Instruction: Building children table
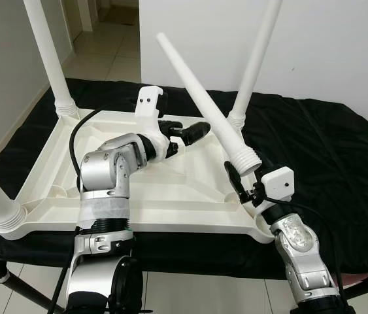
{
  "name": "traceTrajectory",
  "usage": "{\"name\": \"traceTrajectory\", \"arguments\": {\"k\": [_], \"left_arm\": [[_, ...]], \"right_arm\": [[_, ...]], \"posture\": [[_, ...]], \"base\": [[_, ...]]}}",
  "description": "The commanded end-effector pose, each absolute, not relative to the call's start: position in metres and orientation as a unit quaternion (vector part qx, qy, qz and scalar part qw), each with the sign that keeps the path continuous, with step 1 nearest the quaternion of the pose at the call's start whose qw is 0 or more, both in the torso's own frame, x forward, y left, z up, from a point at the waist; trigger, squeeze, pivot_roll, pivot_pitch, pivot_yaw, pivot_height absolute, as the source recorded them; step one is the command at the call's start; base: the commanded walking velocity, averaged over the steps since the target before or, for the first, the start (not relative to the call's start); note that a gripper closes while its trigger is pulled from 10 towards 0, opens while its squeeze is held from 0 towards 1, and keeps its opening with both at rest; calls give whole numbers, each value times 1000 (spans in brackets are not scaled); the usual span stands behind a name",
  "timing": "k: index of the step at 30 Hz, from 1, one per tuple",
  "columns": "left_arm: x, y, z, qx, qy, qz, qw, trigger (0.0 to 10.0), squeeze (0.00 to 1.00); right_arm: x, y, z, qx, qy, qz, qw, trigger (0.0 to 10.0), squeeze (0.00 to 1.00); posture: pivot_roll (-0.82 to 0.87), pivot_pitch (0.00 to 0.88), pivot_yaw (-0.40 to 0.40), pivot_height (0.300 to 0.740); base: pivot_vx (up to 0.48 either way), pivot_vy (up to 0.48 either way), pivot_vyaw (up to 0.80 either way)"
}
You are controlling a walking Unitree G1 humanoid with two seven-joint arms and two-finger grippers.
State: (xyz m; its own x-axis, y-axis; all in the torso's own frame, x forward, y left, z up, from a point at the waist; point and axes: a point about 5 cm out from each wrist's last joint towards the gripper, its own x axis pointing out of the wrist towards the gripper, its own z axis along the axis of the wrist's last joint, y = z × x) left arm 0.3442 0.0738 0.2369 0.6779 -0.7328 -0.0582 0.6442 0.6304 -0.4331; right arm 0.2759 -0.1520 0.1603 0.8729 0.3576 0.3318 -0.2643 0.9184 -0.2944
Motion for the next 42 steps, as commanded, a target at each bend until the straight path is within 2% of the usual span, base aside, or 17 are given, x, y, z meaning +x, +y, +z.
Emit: {"name": "traceTrajectory", "arguments": {"k": [1, 9, 23, 30, 40, 42], "left_arm": [[337, 37, 240, -239, 137, -430, 860, 10000, 0], [339, 29, 229, -286, 209, -414, 838, 10000, 0], [357, 35, 248, -366, 221, -405, 808, 10000, 0], [374, 48, 255, -383, 217, -376, 815, 10000, 0], [393, 69, 258, -368, 211, -326, 845, 10000, 0], [399, 81, 256, -360, 211, -300, 858, 10000, 0]], "right_arm": [[275, -146, 164, -124, -204, 167, 957, 10000, 0], [277, -124, 169, -139, -225, 194, 945, 10000, 0], [262, -105, 156, -172, -222, 234, 931, 10000, 0], [251, -106, 152, -192, -222, 240, 925, 10000, 0], [242, -111, 153, -211, -230, 238, 920, 10000, 0], [240, -114, 153, -218, -230, 231, 920, 10000, 0]], "posture": [[-44, 0, -61, 740], [-44, 0, -54, 740], [-59, 0, -35, 740], [-69, 0, -27, 740], [-72, 0, -13, 740], [-74, 0, -8, 740]], "base": [[0, 0, 0], [0, 0, 0], [0, 0, 0], [0, 0, 0], [0, 0, 0], [0, 0, 0]]}}
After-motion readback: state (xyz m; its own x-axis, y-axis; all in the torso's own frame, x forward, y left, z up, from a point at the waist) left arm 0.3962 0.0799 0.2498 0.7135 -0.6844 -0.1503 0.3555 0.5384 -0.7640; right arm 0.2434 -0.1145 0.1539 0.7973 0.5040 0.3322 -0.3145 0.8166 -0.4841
